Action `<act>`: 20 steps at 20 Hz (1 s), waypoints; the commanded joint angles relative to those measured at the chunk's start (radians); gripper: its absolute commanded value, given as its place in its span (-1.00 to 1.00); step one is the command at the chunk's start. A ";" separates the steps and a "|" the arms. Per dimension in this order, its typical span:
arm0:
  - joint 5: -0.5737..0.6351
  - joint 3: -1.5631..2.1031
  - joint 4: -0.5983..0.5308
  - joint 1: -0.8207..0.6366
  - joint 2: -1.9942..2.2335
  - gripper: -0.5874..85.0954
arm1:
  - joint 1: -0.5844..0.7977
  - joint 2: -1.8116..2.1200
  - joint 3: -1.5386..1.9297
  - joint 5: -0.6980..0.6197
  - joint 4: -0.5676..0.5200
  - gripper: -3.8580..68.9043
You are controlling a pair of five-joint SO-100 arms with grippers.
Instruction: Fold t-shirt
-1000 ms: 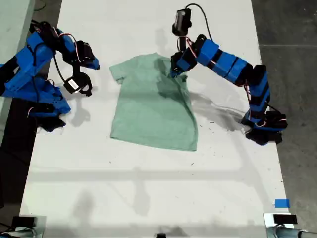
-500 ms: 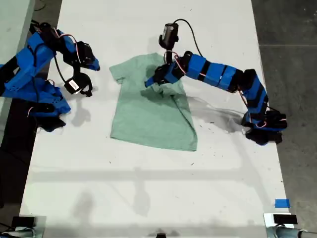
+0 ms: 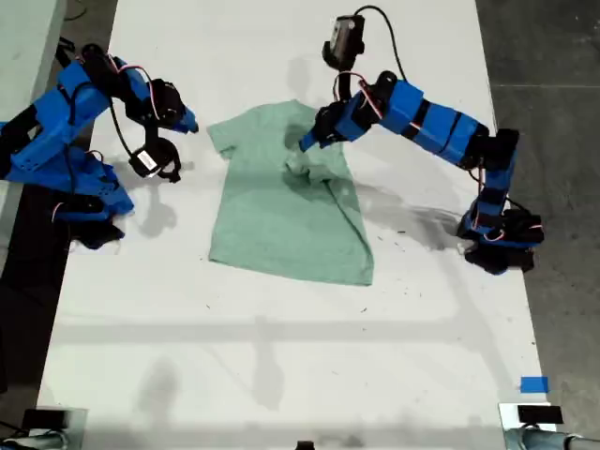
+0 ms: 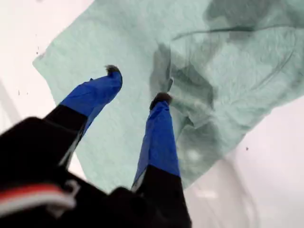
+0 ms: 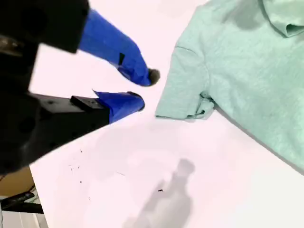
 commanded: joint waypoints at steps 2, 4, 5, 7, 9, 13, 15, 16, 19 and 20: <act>0.037 -0.074 -0.044 -0.021 -0.104 -0.50 | -0.021 0.255 0.166 0.015 -0.006 -0.50; 0.069 -0.104 -0.061 -0.055 -0.175 -0.41 | -0.038 0.333 0.276 0.031 -0.037 -0.52; 0.083 -0.121 -0.061 -0.074 -0.210 -0.37 | -0.046 0.365 0.327 0.040 -0.052 -0.53; 0.110 -0.143 -0.066 -0.121 -0.268 -0.35 | -0.058 0.420 0.411 0.055 -0.081 -0.54; 0.137 -0.147 -0.095 -0.170 -0.311 -0.35 | -0.067 0.463 0.469 0.064 -0.104 -0.54; 0.149 -0.150 -0.181 -0.216 -0.430 -0.37 | -0.077 0.500 0.523 0.071 -0.120 -0.54; 0.146 -0.156 -0.215 -0.222 -0.495 -0.37 | -0.080 0.508 0.540 0.071 -0.129 -0.54; 0.143 -0.161 -0.229 -0.227 -0.528 -0.37 | -0.084 0.509 0.546 0.071 -0.132 -0.54; 0.143 -0.196 -0.255 -0.241 -0.626 -0.37 | -0.097 0.515 0.565 0.075 -0.135 -0.54; 0.141 -0.213 -0.258 -0.247 -0.660 -0.37 | -0.100 0.520 0.571 0.077 -0.135 -0.54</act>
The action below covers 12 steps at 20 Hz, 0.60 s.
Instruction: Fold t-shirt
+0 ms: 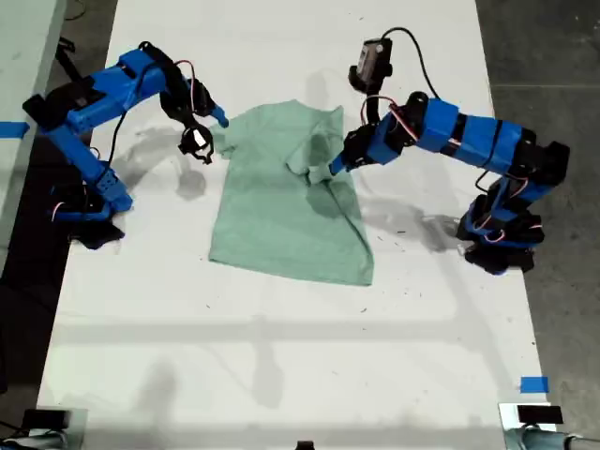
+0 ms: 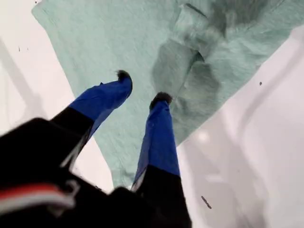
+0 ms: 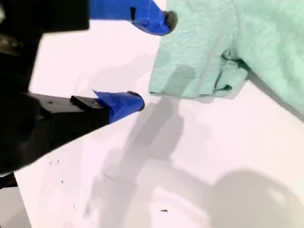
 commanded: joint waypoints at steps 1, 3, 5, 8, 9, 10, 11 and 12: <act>0.003 -0.084 -0.018 -0.032 -0.054 -0.37 | -0.020 0.100 0.005 0.014 -0.034 -0.54; 0.003 -0.115 -0.023 -0.046 -0.118 -0.37 | -0.023 0.115 0.020 0.017 -0.034 -0.54; -0.003 -0.144 -0.023 -0.060 -0.178 -0.38 | -0.028 0.135 0.037 0.020 -0.035 -0.54; -0.008 -0.184 -0.023 -0.075 -0.250 -0.39 | -0.029 0.166 0.060 0.025 -0.038 -0.54; -0.008 -0.199 -0.018 -0.077 -0.270 -0.40 | -0.031 0.175 0.066 0.025 -0.038 -0.54; -0.008 -0.213 -0.018 -0.080 -0.288 -0.41 | -0.031 0.184 0.074 0.026 -0.038 -0.54; -0.008 -0.229 -0.017 -0.083 -0.314 -0.46 | -0.031 0.192 0.081 0.028 -0.040 -0.54; -0.008 -0.255 -0.011 -0.087 -0.353 -0.57 | -0.031 0.201 0.089 0.028 -0.043 -0.54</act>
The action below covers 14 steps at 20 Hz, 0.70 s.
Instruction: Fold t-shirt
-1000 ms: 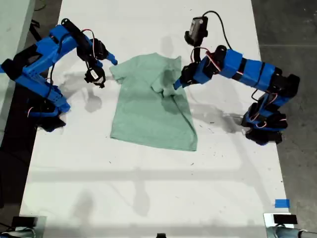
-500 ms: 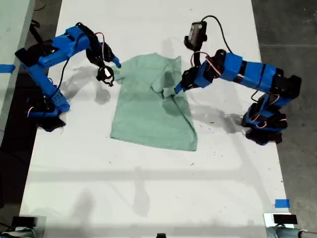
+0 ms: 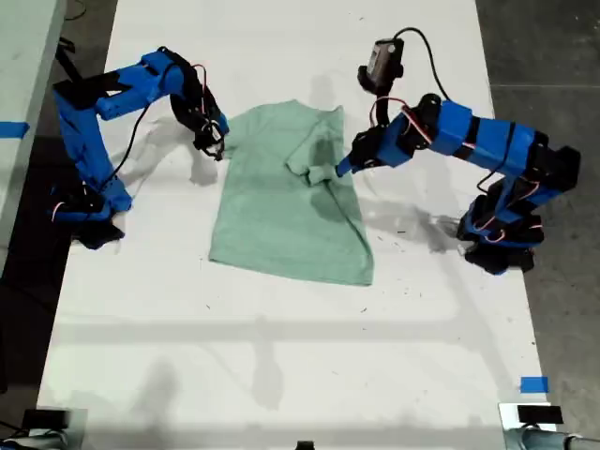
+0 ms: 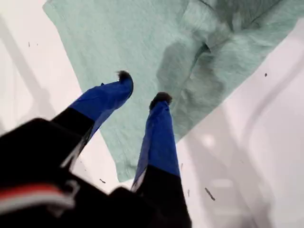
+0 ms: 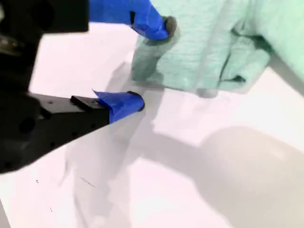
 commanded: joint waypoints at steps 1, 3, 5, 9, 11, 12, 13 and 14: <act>-0.008 -0.132 0.052 -0.034 -0.077 -0.80 | -0.017 0.083 0.000 0.009 -0.046 -0.54; 0.005 -0.287 0.167 -0.037 -0.183 -0.96 | -0.018 0.098 0.018 0.014 -0.052 -0.54; 0.000 -0.308 0.178 -0.038 -0.184 -0.99 | -0.018 0.120 0.038 0.017 -0.058 -0.54; 0.000 -0.281 0.218 -0.092 -0.025 -0.99 | -0.015 0.184 0.104 0.029 -0.067 -0.54; 0.005 -0.249 0.225 -0.138 0.121 -0.99 | -0.015 0.215 0.138 0.037 -0.069 -0.54; 0.005 -0.230 0.213 -0.138 0.201 -0.99 | -0.014 0.229 0.156 0.040 -0.072 -0.54; 0.005 -0.227 0.202 -0.107 0.262 -0.99 | -0.014 0.242 0.176 0.044 -0.077 -0.53; 0.005 -0.227 0.183 -0.057 0.305 -0.99 | -0.014 0.252 0.199 0.051 -0.081 -0.53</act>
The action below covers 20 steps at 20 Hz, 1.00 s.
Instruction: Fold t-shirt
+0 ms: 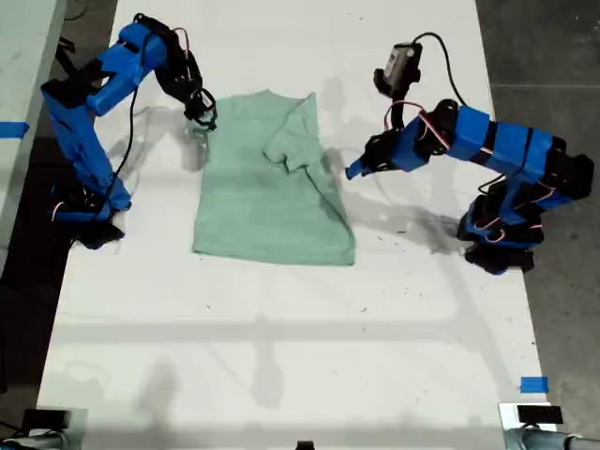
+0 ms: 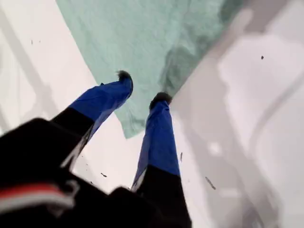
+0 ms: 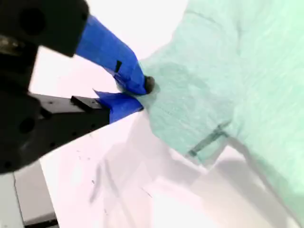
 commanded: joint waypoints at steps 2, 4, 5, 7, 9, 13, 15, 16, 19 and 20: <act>-0.014 -0.014 -0.081 0.176 0.184 -0.99 | -0.020 0.084 0.054 0.026 -0.044 -0.53; -0.043 -0.046 -0.124 0.267 0.161 -0.99 | -0.034 0.106 0.097 0.044 -0.051 -0.53; -0.054 -0.077 -0.135 0.298 0.124 -0.99 | -0.043 0.118 0.115 0.054 -0.051 -0.53; -0.074 -0.143 -0.153 0.350 0.032 -0.99 | -0.060 0.147 0.146 0.071 -0.051 -0.53; -0.100 -0.215 -0.175 0.391 -0.061 -0.99 | -0.074 0.173 0.173 0.081 -0.051 -0.53; -0.140 -0.419 -0.184 0.420 -0.276 -0.99 | -0.114 0.204 0.218 0.112 -0.048 -0.53; -0.143 -0.538 -0.190 0.416 -0.397 -0.98 | -0.141 0.209 0.229 0.132 -0.048 -0.53; -0.143 -0.548 -0.218 0.411 -0.428 -0.87 | -0.156 0.209 0.233 0.141 -0.051 -0.53; -0.135 -0.548 -0.198 0.408 -0.420 -0.47 | -0.204 0.210 0.249 0.160 -0.057 -0.53; -0.124 -0.546 -0.170 0.408 -0.390 -0.44 | -0.216 0.213 0.253 0.161 -0.058 -0.52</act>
